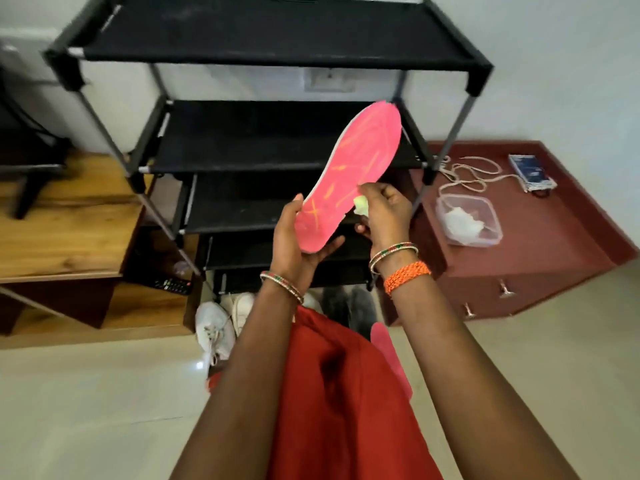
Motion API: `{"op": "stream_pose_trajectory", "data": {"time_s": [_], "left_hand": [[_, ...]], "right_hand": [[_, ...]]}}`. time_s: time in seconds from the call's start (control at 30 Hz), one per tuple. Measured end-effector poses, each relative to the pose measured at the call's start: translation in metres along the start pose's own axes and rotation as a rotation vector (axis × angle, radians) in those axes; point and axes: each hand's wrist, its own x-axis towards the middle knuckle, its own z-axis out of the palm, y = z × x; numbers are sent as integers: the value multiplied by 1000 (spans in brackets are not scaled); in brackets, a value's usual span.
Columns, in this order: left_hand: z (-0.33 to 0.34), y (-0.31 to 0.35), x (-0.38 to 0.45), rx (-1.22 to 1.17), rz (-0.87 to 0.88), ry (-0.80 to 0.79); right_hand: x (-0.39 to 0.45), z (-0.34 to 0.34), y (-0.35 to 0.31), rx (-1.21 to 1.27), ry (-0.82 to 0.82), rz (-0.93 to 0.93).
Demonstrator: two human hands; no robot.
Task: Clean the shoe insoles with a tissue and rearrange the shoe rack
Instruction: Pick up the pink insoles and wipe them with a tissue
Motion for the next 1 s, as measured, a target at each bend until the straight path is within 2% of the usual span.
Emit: {"op": "stream_pose_trajectory", "data": {"time_s": [0.1,0.23,0.3,0.43,0.57,0.7,0.87,1.0], "left_hand": [[-7,7,10,-129,11,-9],[-16,10,36,-118,66,40],[-18,11,50,-111,109,79],[-19,5,75,-117,174,112],[-15,-6,90,-146,172,131],[-5,-13,97,-323,68,187],[-5,-13,102,-365,2,152],[-3,-16,100,-326,24,85]], "right_hand": [[9,23,11,-97,22,15],[18,34,18,-236,71,60],[25,34,20,-217,74,120],[39,29,19,3,-8,225],[41,25,17,20,-191,136],[47,35,20,-96,-285,42],[59,36,29,-513,-254,-205],[57,35,30,-630,-152,-357]]}}
